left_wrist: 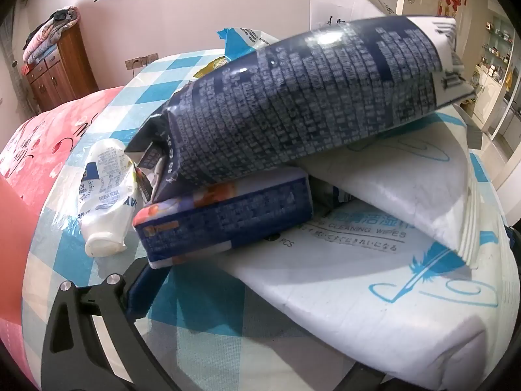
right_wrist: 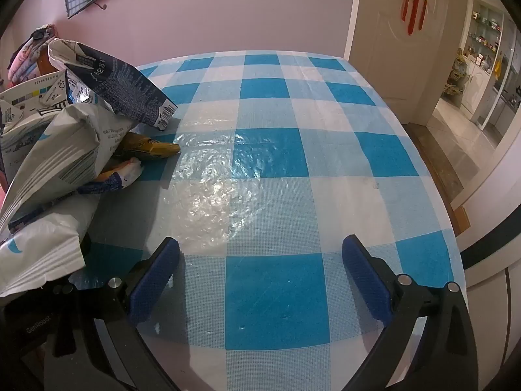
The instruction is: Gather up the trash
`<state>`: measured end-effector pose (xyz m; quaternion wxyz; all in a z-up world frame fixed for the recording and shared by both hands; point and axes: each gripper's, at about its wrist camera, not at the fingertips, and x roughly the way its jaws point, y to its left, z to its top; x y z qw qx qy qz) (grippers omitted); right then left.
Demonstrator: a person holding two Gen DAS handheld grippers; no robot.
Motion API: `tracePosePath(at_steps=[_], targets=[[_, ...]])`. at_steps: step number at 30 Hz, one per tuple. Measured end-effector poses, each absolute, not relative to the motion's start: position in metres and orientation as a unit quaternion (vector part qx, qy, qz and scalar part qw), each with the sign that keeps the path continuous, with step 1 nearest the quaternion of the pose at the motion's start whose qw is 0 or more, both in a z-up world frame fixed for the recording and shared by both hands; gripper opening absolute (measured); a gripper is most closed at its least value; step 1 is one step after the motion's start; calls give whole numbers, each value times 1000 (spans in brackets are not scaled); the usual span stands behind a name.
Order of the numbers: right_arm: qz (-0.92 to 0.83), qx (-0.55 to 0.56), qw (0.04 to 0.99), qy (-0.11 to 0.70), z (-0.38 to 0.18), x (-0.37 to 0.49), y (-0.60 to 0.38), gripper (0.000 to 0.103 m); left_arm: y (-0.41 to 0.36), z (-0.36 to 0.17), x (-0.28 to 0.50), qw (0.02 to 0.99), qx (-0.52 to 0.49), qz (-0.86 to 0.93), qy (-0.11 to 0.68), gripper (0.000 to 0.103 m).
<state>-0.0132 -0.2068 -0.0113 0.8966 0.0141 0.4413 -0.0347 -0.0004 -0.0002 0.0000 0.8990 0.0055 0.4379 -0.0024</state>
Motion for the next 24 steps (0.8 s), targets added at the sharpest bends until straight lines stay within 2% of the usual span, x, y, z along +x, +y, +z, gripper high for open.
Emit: tracePosePath(at_steps=[12, 17, 24], targets=[[-20, 9, 894, 448, -4, -55, -205, 98, 6, 12, -41, 896, 16, -18, 442, 99], [-18, 14, 891, 453, -10, -83, -199, 98, -11, 13, -54, 893, 52, -23, 447, 99], [-23, 35, 898, 438, 2, -113, -203, 98, 16, 25, -76, 901, 44, -33, 430, 99]])
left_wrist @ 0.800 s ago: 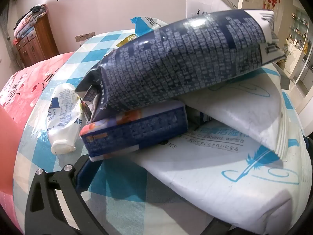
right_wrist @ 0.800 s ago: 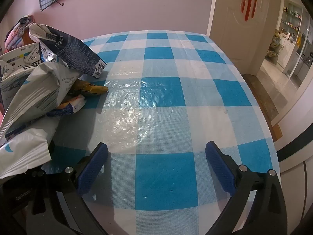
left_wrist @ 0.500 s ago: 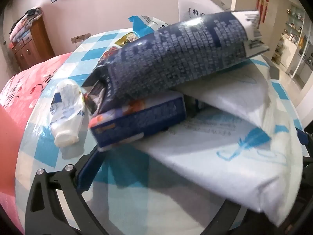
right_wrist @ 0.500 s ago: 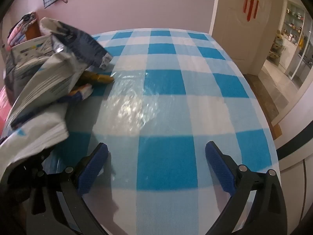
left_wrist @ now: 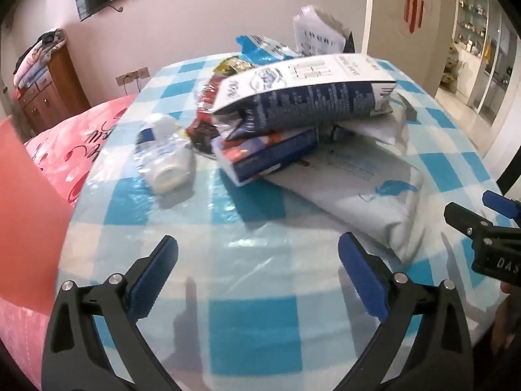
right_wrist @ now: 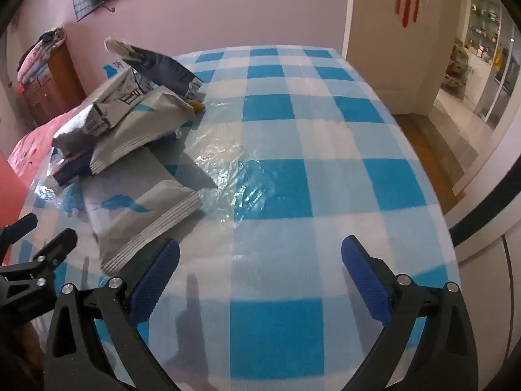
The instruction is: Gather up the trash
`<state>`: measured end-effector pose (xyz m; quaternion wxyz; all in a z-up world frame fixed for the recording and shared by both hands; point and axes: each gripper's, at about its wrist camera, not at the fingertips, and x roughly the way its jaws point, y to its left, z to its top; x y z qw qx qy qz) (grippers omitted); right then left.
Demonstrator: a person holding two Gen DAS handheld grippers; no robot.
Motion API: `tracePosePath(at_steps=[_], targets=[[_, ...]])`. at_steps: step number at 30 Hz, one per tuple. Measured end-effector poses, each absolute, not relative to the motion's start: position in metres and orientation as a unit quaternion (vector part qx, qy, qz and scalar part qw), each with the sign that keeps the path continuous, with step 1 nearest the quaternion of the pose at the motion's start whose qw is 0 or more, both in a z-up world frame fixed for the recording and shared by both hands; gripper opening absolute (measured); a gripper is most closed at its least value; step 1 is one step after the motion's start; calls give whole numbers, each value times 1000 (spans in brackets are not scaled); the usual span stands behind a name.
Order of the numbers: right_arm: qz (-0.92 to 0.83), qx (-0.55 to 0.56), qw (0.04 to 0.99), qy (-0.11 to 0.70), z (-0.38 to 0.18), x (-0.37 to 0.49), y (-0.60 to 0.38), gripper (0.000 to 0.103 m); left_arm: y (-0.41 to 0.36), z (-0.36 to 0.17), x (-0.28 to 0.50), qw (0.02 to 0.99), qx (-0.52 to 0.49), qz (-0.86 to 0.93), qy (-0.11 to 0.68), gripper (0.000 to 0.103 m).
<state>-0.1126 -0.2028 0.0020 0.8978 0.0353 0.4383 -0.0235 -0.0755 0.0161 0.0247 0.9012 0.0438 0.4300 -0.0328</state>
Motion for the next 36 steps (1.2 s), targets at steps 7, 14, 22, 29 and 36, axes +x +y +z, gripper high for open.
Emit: tracePosePath(at_steps=[7, 14, 22, 29, 36], targets=[[-22, 46, 917, 396, 33, -142, -200, 98, 25, 51, -89, 913, 30, -30, 405, 99], [-11, 42, 935, 353, 67, -160, -188, 98, 38, 76, -114, 927, 30, -27, 372, 99], [-10, 37, 947, 318, 92, -179, -185, 98, 56, 96, -133, 940, 30, -24, 338, 99], [-6, 24, 954, 298, 105, -190, -180, 98, 63, 107, -139, 945, 27, -18, 327, 99], [-6, 18, 954, 299, 107, -190, -178, 98, 63, 110, -139, 945, 27, -15, 326, 99]])
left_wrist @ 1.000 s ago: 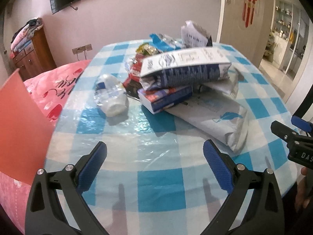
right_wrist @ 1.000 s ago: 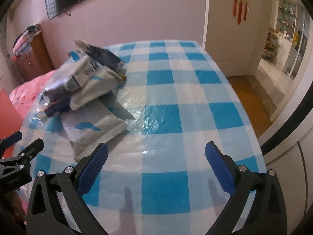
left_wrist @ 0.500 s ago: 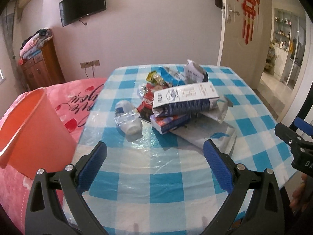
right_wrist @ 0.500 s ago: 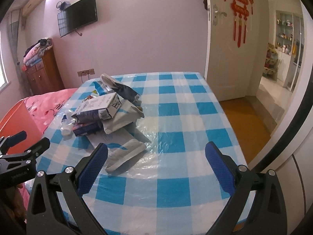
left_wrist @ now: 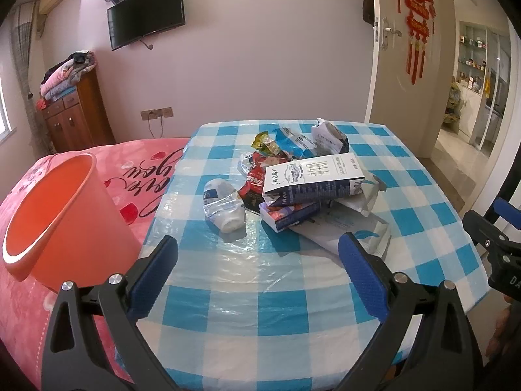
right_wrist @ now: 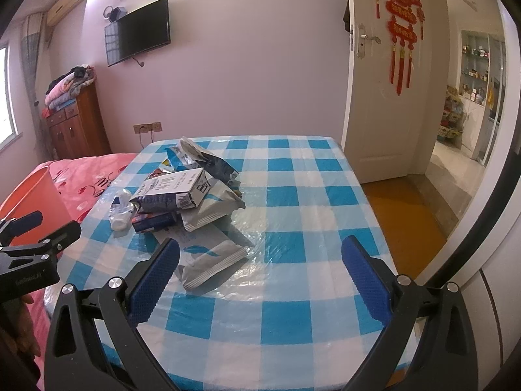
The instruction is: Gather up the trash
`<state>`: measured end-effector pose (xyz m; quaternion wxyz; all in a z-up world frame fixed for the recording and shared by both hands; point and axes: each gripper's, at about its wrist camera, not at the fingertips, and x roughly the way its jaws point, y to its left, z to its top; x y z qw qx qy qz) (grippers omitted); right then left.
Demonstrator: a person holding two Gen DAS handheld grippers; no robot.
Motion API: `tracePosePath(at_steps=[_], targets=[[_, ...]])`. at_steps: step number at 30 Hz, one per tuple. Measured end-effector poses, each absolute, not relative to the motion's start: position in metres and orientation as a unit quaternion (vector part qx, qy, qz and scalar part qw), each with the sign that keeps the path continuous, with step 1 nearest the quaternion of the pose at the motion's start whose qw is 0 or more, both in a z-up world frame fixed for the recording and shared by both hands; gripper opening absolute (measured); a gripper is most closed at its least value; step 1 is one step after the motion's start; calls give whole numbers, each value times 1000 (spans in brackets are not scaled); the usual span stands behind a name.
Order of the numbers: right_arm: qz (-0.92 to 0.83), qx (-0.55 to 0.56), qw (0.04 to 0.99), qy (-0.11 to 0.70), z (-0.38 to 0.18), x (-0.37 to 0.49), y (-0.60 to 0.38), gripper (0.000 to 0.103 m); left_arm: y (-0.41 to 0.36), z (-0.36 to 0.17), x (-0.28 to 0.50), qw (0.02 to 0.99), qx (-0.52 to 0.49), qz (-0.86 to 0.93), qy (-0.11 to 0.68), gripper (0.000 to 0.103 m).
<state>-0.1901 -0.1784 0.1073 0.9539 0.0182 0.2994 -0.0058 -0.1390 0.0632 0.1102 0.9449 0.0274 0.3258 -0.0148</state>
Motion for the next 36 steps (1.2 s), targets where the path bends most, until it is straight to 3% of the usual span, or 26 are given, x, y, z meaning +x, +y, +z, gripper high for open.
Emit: tracePosePath(at_steps=[36], targets=[[34, 56, 926, 371, 73, -171, -190, 98, 63, 79, -119, 928, 24, -21, 370, 99]])
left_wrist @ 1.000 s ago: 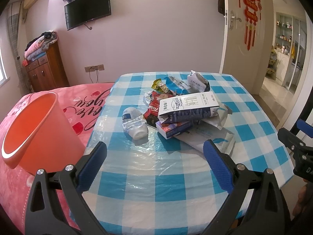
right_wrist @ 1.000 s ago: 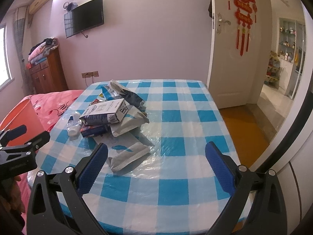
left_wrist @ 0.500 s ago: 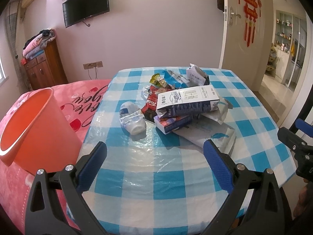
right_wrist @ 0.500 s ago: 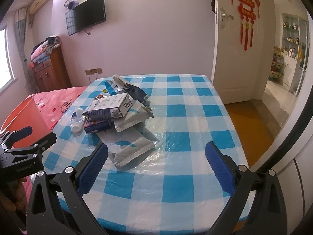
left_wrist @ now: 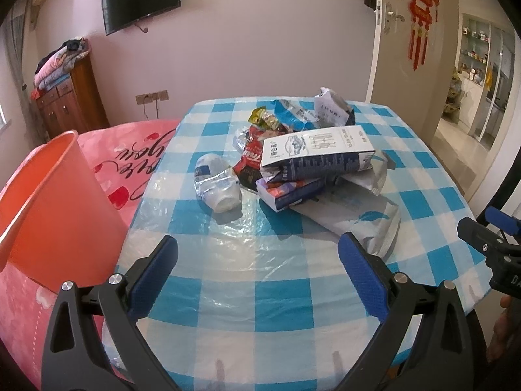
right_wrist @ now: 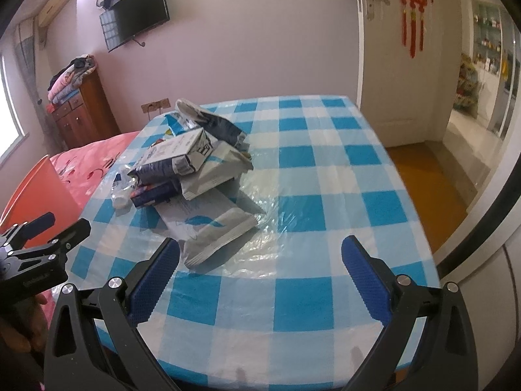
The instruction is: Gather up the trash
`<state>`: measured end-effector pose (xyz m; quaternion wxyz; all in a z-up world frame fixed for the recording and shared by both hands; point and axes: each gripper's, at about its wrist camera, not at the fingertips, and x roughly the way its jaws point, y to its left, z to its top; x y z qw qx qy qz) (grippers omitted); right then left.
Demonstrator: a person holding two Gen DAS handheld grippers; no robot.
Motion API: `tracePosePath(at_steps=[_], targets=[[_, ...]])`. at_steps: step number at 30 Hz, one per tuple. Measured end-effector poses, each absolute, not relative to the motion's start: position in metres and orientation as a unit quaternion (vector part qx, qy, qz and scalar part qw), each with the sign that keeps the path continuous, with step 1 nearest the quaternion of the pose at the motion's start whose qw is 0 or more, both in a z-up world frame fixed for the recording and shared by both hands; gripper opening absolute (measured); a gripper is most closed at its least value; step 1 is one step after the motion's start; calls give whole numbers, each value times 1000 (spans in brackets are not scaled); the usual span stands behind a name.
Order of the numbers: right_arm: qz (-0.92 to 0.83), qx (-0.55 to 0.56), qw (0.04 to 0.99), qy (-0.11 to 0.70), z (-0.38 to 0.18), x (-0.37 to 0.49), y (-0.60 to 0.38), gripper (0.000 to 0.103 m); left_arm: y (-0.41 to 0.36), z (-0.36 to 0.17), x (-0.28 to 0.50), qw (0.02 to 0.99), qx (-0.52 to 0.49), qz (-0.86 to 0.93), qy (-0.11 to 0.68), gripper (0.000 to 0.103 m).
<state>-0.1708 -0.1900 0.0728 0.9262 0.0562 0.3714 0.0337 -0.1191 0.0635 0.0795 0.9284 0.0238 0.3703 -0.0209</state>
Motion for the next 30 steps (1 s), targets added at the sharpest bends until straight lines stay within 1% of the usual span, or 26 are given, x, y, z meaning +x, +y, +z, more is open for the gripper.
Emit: tracePosePath(at_steps=[11, 16, 24, 27, 28, 30], targets=[[62, 63, 912, 401, 50, -150, -186, 98, 78, 57, -101, 918, 11, -15, 396, 99], [83, 71, 905, 410, 40, -141, -184, 98, 93, 47, -88, 914, -11, -7, 406, 99], [116, 74, 898, 418, 32, -127, -178, 98, 105, 43, -65, 917, -11, -15, 398, 99], [121, 71, 897, 420, 28, -120, -175, 98, 118, 40, -53, 913, -36, -13, 406, 99], [122, 71, 896, 420, 27, -118, -175, 97, 121, 40, -50, 912, -41, -12, 407, 99], [125, 70, 896, 421, 26, -114, -174, 93, 125, 38, -41, 911, -50, -8, 410, 99]])
